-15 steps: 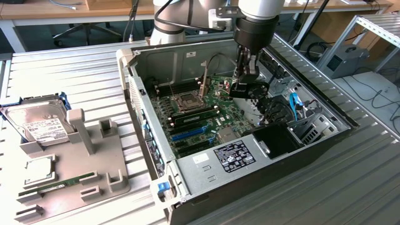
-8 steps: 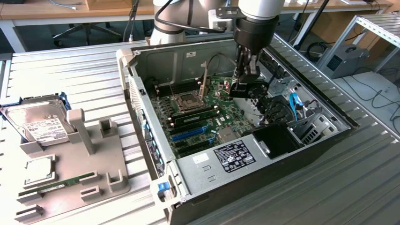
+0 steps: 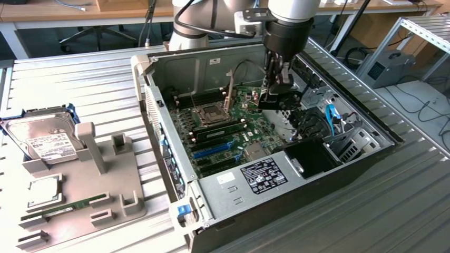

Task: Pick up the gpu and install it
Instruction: 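Insert the gpu into the slot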

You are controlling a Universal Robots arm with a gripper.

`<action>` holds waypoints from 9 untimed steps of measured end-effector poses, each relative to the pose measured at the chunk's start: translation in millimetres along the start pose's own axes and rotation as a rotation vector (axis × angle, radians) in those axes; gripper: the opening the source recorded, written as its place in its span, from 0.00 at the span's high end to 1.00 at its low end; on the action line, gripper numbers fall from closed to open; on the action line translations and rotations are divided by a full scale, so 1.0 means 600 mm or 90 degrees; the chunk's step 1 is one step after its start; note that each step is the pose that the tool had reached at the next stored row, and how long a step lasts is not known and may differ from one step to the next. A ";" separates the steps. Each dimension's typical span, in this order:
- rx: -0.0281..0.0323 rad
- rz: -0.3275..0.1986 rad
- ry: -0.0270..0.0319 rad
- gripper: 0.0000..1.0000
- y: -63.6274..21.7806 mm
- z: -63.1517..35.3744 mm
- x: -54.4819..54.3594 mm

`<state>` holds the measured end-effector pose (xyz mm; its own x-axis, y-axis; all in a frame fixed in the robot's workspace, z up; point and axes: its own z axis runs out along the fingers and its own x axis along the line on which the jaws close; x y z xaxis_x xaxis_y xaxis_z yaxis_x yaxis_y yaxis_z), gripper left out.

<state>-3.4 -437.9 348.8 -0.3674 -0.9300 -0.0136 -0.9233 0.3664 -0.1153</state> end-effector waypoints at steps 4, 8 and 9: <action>-0.0001 -0.011 -0.0012 0.74 0.000 0.000 0.000; -0.0003 -0.021 -0.0024 0.74 0.000 0.000 0.000; -0.0003 -0.023 -0.0027 0.74 0.000 0.000 0.000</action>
<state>-3.3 -437.9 348.6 -0.3330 -0.9428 -0.0136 -0.9361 0.3323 -0.1154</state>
